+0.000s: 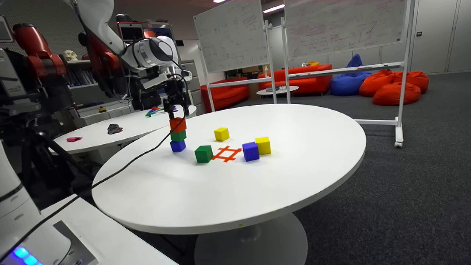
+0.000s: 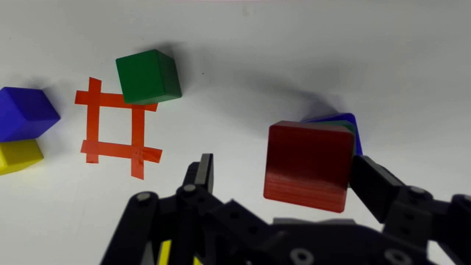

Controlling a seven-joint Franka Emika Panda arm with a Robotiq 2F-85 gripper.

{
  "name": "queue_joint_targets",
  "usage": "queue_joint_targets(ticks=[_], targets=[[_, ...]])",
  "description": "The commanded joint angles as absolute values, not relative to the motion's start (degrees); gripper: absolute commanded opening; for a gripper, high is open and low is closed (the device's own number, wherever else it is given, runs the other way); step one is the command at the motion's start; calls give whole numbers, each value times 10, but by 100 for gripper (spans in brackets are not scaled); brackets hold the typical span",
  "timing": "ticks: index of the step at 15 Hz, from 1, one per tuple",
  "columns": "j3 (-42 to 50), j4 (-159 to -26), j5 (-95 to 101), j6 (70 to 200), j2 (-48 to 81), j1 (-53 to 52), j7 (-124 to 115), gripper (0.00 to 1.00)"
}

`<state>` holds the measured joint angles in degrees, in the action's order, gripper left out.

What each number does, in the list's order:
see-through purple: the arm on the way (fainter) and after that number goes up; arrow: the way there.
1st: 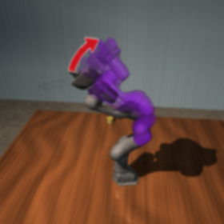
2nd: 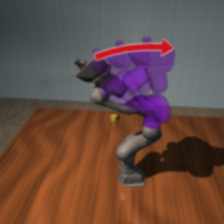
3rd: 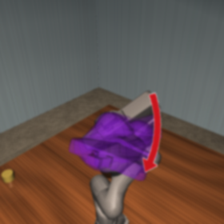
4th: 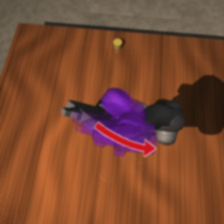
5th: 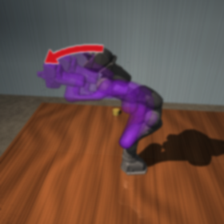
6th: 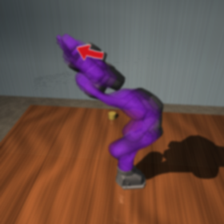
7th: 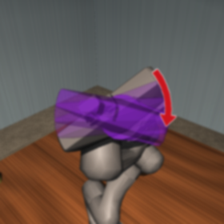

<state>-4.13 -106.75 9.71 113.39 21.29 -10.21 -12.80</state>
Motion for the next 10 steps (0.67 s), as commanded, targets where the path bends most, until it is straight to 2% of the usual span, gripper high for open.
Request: queue_joint_targets(ticks=[1, 10], targets=[[-37, -1067, 93, 1133, 212, -96, -128, 100], [-37, -1065, 92, 1133, 216, -98, -128, 100]])
